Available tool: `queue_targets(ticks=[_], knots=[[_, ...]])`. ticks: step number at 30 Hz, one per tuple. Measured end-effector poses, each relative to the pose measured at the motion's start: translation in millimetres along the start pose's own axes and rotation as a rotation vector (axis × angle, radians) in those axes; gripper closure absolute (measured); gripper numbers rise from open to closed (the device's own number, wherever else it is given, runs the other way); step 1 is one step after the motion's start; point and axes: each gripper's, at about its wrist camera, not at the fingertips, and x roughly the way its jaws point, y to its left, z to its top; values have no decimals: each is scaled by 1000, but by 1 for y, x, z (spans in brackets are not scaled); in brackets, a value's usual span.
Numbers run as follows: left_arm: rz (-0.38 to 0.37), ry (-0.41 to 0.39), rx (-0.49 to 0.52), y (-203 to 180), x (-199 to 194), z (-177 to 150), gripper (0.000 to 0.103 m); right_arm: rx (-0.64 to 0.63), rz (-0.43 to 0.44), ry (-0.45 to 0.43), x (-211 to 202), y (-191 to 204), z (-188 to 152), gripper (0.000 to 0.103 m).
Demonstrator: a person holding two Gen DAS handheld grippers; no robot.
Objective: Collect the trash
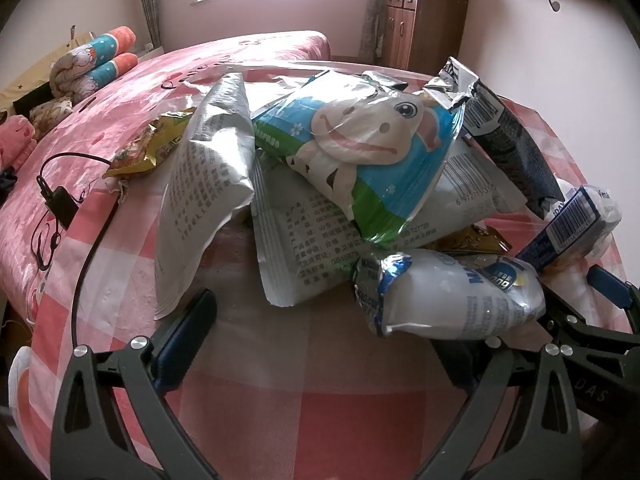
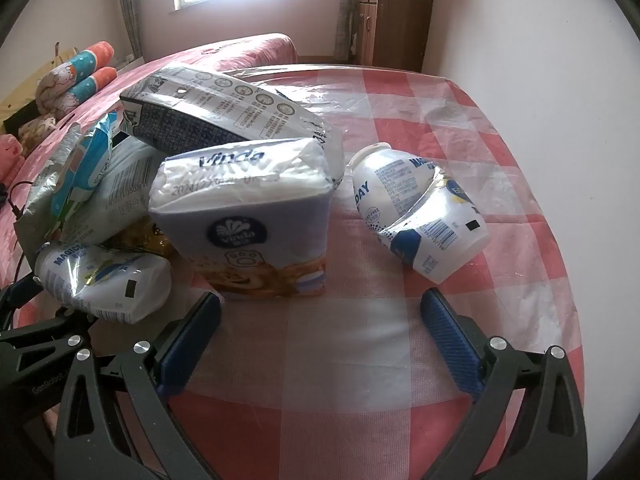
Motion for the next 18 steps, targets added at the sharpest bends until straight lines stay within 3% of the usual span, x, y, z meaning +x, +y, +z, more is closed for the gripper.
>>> queue_targets(ticks=[13, 18], knots=[[3, -3, 2, 1, -1, 0, 4, -2, -8, -1, -4, 0, -5, 5], [44, -25, 56, -9, -11, -1, 4, 38, 26, -19, -22, -2, -21, 5]])
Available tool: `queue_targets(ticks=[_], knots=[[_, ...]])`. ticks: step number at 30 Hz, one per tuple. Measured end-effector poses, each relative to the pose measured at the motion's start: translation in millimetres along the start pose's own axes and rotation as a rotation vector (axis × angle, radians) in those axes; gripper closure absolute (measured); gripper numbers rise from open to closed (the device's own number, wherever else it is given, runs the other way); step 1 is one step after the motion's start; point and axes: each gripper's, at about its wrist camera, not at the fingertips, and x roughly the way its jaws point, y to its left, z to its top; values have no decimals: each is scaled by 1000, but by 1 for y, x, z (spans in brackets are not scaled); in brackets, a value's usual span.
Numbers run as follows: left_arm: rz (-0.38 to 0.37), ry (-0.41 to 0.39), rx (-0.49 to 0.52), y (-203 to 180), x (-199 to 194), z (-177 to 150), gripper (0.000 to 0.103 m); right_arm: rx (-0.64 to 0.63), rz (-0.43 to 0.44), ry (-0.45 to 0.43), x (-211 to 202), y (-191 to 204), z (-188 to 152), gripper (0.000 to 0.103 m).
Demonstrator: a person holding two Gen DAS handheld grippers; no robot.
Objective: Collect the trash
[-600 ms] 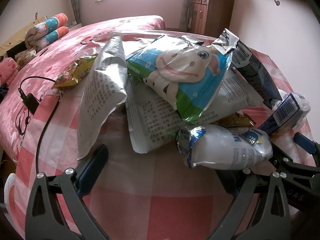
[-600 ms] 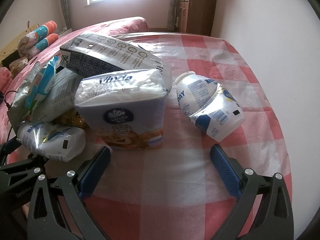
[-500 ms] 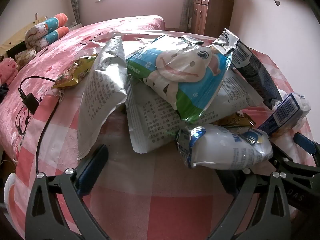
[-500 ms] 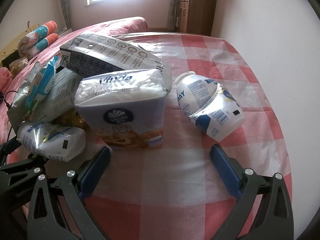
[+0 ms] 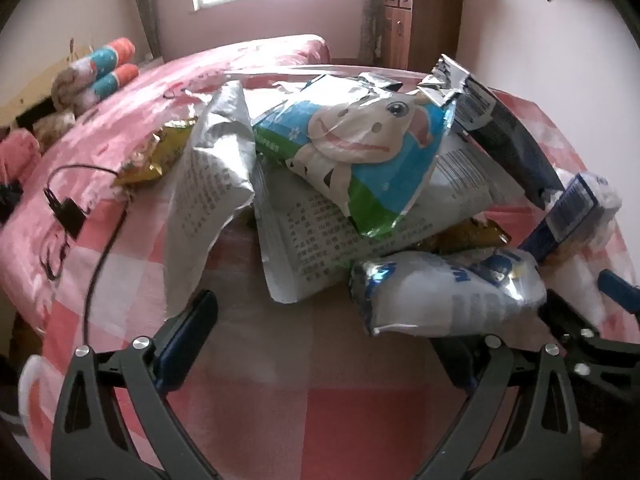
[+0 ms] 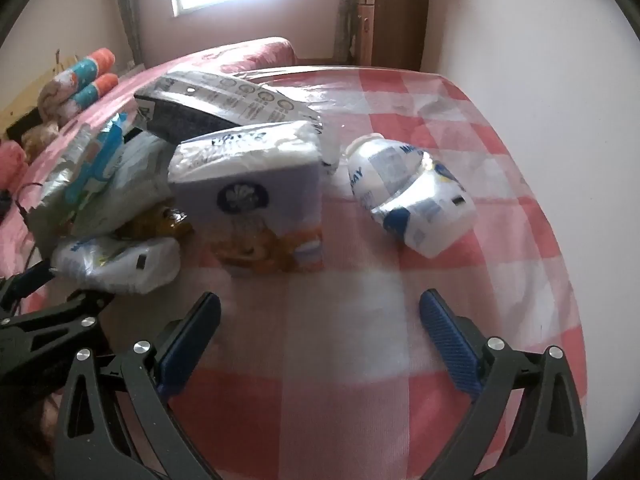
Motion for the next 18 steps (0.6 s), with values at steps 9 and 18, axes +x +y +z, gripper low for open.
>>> queue_targets(ticks=[9, 18], knots=[[-3, -55, 32, -2, -37, -17, 4, 34, -2, -87, -40, -20, -16, 5], [-15, -136, 22, 9, -85, -15, 4, 4, -25, -240, -96, -19, -27, 5]])
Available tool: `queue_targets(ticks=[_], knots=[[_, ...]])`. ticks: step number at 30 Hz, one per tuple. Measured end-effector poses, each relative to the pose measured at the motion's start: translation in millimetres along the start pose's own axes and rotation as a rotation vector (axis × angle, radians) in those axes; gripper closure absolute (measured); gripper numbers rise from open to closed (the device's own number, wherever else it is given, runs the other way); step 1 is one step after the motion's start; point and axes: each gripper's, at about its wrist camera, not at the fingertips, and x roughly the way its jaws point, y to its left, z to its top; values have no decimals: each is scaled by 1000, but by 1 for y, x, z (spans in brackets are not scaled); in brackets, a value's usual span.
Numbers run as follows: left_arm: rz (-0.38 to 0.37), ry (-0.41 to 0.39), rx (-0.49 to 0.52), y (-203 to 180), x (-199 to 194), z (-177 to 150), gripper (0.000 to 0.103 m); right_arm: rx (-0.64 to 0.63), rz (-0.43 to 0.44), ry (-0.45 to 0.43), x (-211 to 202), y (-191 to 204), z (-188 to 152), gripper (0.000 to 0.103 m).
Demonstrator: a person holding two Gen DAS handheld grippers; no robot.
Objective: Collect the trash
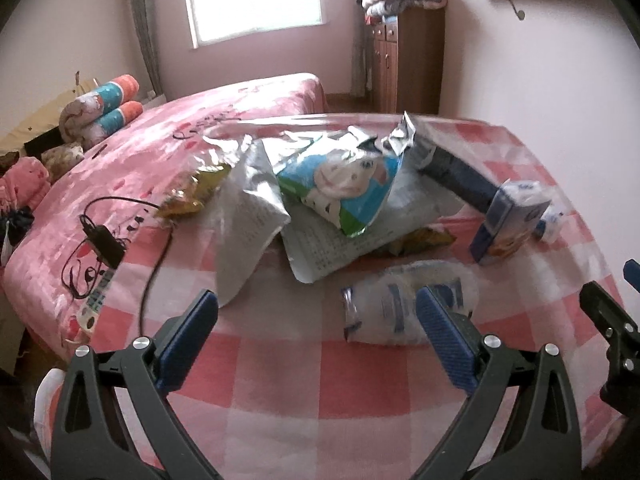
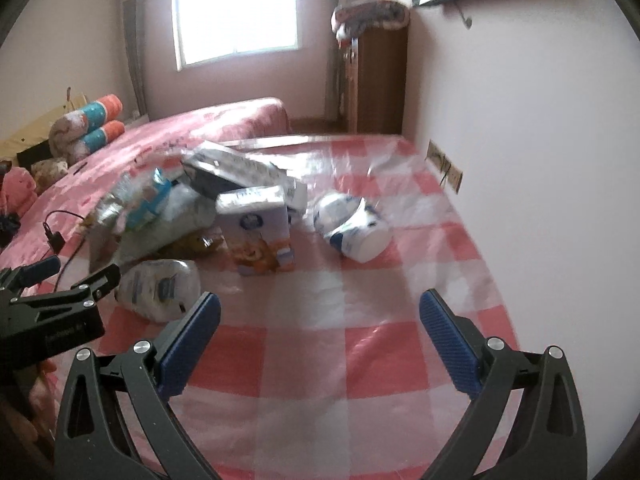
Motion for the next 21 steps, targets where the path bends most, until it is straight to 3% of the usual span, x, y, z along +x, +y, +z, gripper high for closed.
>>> queue_targets(ticks=[11, 21], knots=[[2, -95, 5, 5, -47, -1, 4, -31, 8, -140, -62, 11, 5, 5], [3, -142, 8, 11, -67, -7, 4, -26, 32, -149, -88, 19, -2, 5]])
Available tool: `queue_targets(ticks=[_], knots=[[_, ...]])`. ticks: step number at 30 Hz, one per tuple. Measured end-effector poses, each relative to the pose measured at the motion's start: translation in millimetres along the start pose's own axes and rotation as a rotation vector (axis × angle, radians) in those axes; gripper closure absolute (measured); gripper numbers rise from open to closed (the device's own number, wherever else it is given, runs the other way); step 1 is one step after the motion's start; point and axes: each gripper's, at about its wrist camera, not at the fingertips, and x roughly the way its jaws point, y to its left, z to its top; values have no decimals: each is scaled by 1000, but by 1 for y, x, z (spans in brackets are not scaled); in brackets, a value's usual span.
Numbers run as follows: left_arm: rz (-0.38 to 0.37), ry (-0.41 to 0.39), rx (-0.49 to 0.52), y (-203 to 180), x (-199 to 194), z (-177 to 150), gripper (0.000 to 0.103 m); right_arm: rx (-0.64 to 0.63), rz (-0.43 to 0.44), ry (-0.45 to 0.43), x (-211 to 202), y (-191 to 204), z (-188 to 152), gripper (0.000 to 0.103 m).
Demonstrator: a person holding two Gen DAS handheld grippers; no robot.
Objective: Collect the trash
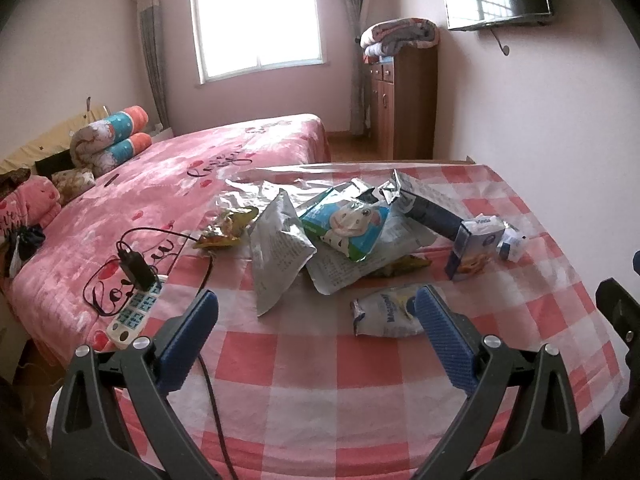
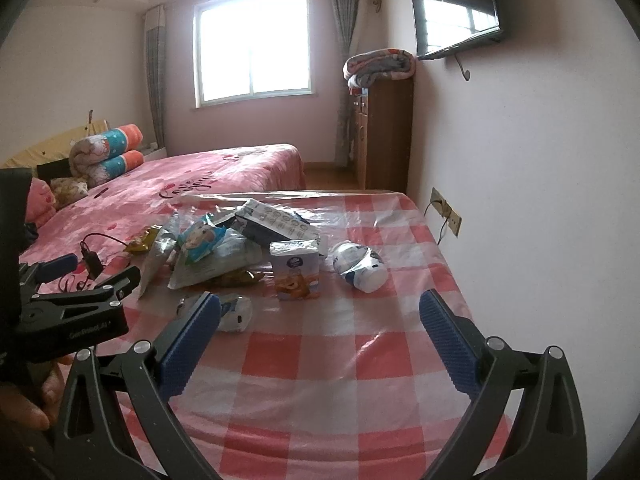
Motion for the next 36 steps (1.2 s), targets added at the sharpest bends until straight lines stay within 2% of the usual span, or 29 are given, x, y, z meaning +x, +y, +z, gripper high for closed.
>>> queue_targets(ticks=[11, 36], knots=[[-8, -39, -15, 9, -15, -3, 4, -23, -17, -31, -20, 6, 2, 5], [-13, -43, -33, 22, -18, -11, 4, -23, -6, -39, -29, 10, 4, 5]])
